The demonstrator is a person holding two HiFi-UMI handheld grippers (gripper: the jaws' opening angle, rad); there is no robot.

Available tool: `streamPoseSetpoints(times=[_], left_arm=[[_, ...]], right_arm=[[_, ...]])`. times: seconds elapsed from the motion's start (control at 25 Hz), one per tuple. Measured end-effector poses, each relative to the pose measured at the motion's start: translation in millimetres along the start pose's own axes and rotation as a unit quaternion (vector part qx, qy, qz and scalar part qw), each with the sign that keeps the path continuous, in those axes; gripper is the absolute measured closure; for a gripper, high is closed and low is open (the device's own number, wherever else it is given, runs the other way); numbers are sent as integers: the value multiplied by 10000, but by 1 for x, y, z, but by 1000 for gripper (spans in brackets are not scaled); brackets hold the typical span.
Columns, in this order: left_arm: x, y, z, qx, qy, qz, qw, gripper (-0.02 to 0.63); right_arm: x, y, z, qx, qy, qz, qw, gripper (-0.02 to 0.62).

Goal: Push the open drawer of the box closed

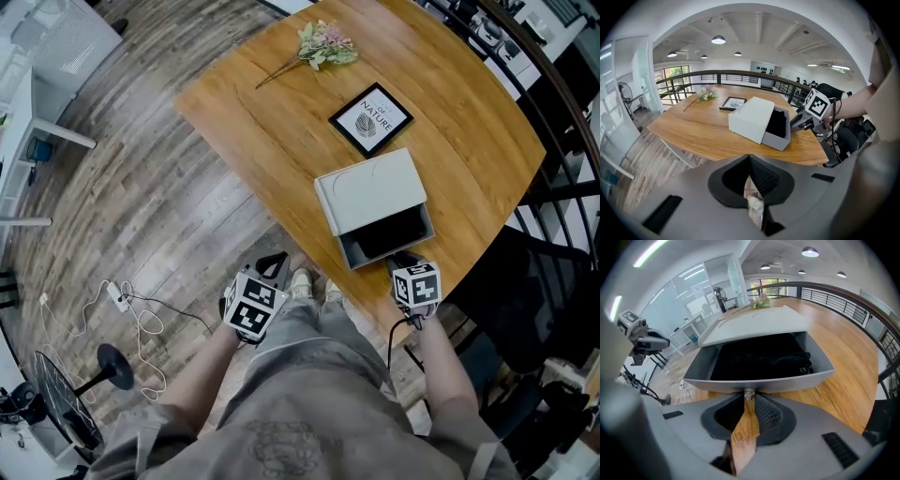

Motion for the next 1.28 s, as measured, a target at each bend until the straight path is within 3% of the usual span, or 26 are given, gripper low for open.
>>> streamPoseSetpoints(times=[0.36, 0.64, 0.8, 0.92, 1.0, 1.28], left_arm=[[-18, -2, -1, -216, -226, -32, 9995, 589], [-33, 12, 11, -658, -520, 4, 9965, 589], [-44, 10, 15, -865, -723, -169, 9935, 589], [-51, 4, 16, -986, -816, -303, 9913, 589], [-55, -2, 17, -982, -872, -427, 9904, 589], [-79, -50, 27, -774, -1112, -1130, 9843, 589]], right_arm=[[21, -38, -12, 173, -212, -324, 9991, 511], [37, -66, -16, 193, -290, -659, 9972, 509], [37, -68, -15, 188, -402, -718, 9964, 506], [26, -69, -11, 125, -387, -698, 9967, 459], [14, -72, -8, 83, -391, -810, 9959, 515], [-58, -105, 31, -310, -794, -1745, 9810, 540]])
Point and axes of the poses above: the fingertips, and each gripper's own axes: x forward along the fingers, z to its left, y out of its underside, the point moved 8 cm from there along -x, backward along the fingers, and after that the axes turned 13 degrees about -y, right-handed, at the moved point
